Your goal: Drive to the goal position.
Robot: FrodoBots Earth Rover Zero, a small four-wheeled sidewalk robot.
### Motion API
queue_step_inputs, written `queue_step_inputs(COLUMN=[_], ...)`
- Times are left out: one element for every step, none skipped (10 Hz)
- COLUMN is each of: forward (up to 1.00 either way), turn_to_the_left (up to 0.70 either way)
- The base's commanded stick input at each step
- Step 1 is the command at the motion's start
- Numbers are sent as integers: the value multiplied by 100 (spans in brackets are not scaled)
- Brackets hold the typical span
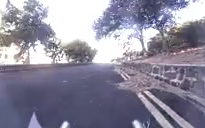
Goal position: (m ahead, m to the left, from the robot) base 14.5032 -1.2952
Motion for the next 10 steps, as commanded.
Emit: queue_step_inputs(forward=[50, 50, 50, 50, 50, 50, 50, 50, 50, 50], turn_to_the_left=[0, 0, 0, 0, 0, 0, 0, 0, 0, 0])
